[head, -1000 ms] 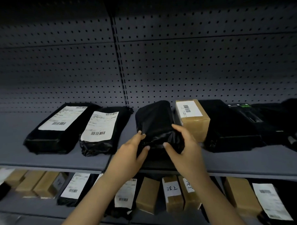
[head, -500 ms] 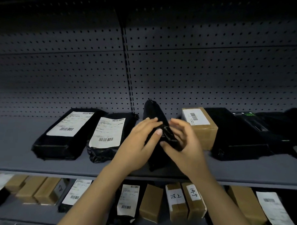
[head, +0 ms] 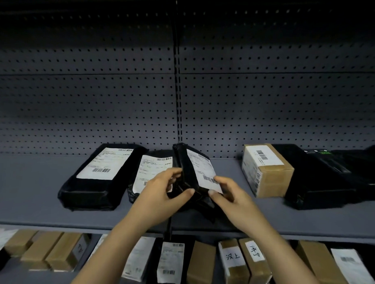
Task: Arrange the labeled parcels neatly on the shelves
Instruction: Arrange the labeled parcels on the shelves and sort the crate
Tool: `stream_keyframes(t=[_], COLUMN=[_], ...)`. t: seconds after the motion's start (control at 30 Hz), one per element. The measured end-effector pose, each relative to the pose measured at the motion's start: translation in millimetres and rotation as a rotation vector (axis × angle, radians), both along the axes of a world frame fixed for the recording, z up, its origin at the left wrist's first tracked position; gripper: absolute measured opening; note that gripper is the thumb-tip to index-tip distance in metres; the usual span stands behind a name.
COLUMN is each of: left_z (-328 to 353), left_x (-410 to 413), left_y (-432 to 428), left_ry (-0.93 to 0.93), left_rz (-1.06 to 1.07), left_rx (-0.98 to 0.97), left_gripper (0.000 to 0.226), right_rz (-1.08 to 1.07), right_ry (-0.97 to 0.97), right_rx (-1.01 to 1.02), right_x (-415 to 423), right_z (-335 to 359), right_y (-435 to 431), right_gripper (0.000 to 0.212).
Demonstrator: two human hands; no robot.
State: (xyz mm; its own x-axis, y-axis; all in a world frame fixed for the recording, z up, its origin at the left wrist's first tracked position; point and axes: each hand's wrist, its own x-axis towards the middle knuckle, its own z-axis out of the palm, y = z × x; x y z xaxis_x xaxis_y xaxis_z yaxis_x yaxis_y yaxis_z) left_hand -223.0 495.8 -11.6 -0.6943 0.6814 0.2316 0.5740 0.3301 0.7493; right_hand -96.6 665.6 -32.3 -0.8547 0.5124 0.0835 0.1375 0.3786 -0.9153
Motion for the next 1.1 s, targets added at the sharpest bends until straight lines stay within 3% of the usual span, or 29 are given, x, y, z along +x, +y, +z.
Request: stream_keyframes(t=[0.27,0.53,0.7,0.9,1.1], left_z=[-17.6,-32.8,-31.4,-31.7,-23.9], left_x=[6.0,22.4,27.8,31.8,33.5], left_y=[17.8,40.1,44.9,45.8,43.8], left_ry=[-0.211,-0.267,-0.319,-0.269,-0.130], left_rz=[-0.140,-0.088,-0.087,-0.089,-0.063], left_rx=[0.001,0.075,0.037,0.112,0.333], left_gripper=[0.056,0.043,0.059,0.064,0.075], right_rz=[-0.203,-0.281,-0.233,-0.211,-0.148], right_ry=[0.146,0.113,-0.018,0.020,0.260], right_rx=[0.036,-0.019,-0.130,-0.096,-0.013], right_x=[11.8,25.5,24.9,24.3,23.8], right_z=[0.3,-6.0,-6.9,-7.5,5.0], right_y=[9.2,20.0,18.6,21.0,19.8], right_gripper=[0.041,0.046,0.036,0.045,0.055])
